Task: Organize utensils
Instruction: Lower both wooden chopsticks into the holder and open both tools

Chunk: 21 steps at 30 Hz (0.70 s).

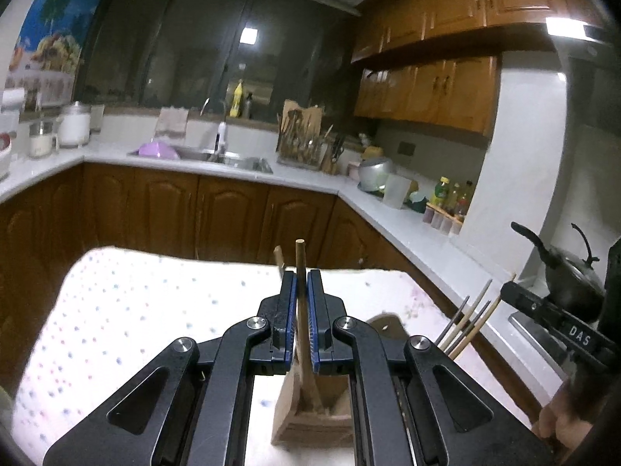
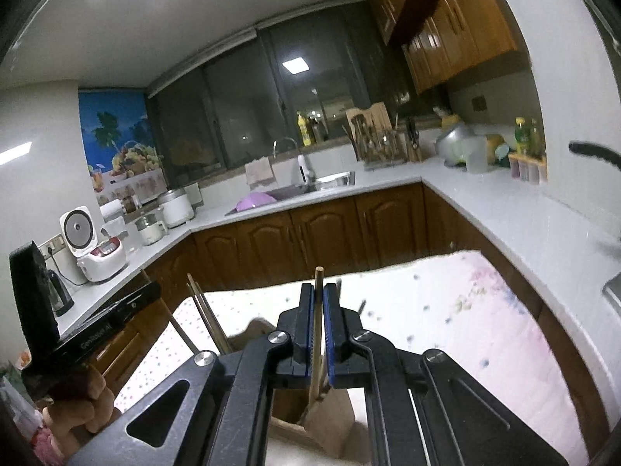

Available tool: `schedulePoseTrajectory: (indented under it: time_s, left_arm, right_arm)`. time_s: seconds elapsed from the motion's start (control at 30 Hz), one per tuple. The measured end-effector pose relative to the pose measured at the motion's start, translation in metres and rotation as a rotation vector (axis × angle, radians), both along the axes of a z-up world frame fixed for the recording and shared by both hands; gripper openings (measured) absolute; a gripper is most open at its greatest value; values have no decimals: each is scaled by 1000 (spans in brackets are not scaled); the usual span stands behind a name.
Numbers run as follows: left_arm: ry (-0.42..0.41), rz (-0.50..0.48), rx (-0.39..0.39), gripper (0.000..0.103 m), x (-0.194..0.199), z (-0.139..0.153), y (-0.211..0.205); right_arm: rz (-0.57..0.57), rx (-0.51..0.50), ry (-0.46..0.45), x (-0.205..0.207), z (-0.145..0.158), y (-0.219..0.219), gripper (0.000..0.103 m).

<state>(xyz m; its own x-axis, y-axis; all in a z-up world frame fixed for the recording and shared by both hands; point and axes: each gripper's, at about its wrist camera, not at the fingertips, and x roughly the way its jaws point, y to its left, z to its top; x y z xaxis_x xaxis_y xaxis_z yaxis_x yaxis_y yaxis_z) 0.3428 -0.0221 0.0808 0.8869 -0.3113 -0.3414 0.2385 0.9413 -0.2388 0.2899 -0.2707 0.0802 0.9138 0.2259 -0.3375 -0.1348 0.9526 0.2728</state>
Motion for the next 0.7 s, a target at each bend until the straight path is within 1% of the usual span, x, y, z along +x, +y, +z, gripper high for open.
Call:
schedulePoseTrajectory:
  time_s: [0.13, 0.17, 0.7]
  left_arm:
    - [29, -3, -22, 5, 6, -9, 2]
    - [28, 2, -17, 5, 6, -11, 1]
    - [32, -1, 5, 6, 6, -10, 1]
  right_arm:
    - [0, 15, 35, 4, -12, -1, 5]
    - [-5, 17, 29, 3, -12, -2, 5]
    - [-12, 11, 41, 4, -13, 1, 5]
